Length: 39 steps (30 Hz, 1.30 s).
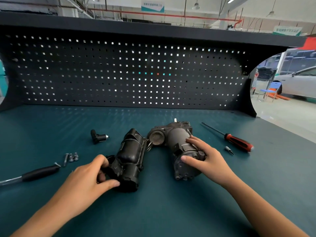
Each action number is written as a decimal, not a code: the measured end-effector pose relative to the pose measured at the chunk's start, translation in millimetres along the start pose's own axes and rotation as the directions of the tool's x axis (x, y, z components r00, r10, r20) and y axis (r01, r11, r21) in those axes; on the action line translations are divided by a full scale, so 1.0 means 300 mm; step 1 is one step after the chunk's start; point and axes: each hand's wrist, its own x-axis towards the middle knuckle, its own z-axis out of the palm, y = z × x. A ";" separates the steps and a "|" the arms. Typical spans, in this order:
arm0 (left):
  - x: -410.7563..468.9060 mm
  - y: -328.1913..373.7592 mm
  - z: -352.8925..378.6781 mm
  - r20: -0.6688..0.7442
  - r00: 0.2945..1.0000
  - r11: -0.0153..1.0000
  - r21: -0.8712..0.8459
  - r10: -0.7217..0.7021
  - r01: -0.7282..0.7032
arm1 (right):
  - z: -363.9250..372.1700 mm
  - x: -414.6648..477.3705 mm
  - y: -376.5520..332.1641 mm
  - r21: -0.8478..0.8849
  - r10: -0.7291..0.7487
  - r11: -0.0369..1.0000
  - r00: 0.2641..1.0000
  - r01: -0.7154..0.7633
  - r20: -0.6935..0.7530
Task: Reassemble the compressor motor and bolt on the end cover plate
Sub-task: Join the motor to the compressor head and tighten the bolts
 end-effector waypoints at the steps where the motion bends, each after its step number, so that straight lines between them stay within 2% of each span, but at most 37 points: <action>1: -0.007 -0.005 0.001 -0.014 1.000 1.000 0.002 -0.011 0.011 | 0.000 0.000 0.000 -0.001 -0.002 1.000 1.000 0.002 -0.004; 9: 0.062 -0.033 0.024 -0.112 0.991 0.994 0.075 -0.075 0.084 | 0.005 -0.009 -0.015 -0.067 -0.045 0.997 0.999 0.043 -0.026; 15: 0.180 -0.049 0.029 -0.143 0.983 0.983 0.124 -0.116 0.134 | 0.006 -0.016 -0.019 -0.045 -0.044 0.998 0.999 0.043 -0.022; 17: 0.185 -0.049 0.030 -0.136 0.979 0.961 0.208 -0.154 0.180 | 0.008 -0.019 -0.018 -0.032 -0.036 0.999 0.999 0.035 -0.029; 19: 0.164 -0.029 0.047 -0.136 0.974 0.893 0.392 -0.183 0.223 | 0.013 -0.022 -0.018 -0.028 -0.039 0.999 0.999 0.038 -0.032; 20: 0.146 -0.007 0.059 -0.152 0.977 0.868 0.453 -0.151 0.205 | 0.016 -0.021 -0.019 -0.008 -0.032 0.999 0.999 0.032 -0.033; 21: 0.129 0.021 0.070 -0.177 0.982 0.871 0.472 -0.060 0.138 | 0.020 -0.020 -0.019 0.035 -0.011 0.999 0.999 0.012 -0.035; 22: 0.117 0.050 0.080 -0.208 0.976 0.884 0.466 0.066 0.039 | 0.022 -0.018 -0.020 0.098 0.022 0.995 0.999 -0.018 -0.037; 24: 0.107 0.112 0.106 -0.310 0.900 0.907 0.381 0.308 -0.179 | 0.028 -0.015 -0.023 0.235 0.085 0.969 0.996 -0.076 -0.027; 26: 0.101 0.202 0.136 -0.228 0.927 0.955 0.056 0.297 -0.292 | 0.036 -0.012 -0.022 0.325 0.125 0.940 0.991 -0.107 -0.037; 27: 0.097 0.247 0.164 -0.147 0.952 0.949 -0.129 0.268 -0.287 | 0.040 -0.010 -0.021 0.358 0.150 0.926 0.987 -0.121 -0.054; 28: 0.097 0.282 0.201 -0.068 0.969 0.939 -0.236 0.240 -0.249 | 0.044 -0.008 -0.020 0.389 0.184 0.910 0.981 -0.143 -0.068; 29: 0.101 0.313 0.237 0.011 0.974 0.938 -0.273 0.225 -0.214 | 0.047 -0.005 -0.017 0.422 0.222 0.890 0.972 -0.172 -0.074; 31: 0.111 0.357 0.306 0.080 0.973 0.941 -0.284 0.215 -0.185 | 0.054 0.001 -0.015 0.491 0.285 0.843 0.957 -0.220 -0.060; 36: 0.127 0.409 0.373 0.062 0.995 0.929 -0.366 0.081 -0.053 | 0.051 0.003 -0.013 0.547 0.337 0.799 0.939 -0.250 -0.062; 39: 0.148 0.409 0.386 0.028 0.998 0.978 -0.202 0.064 -0.057 | 0.052 0.002 -0.012 0.619 0.359 0.742 0.933 -0.259 -0.039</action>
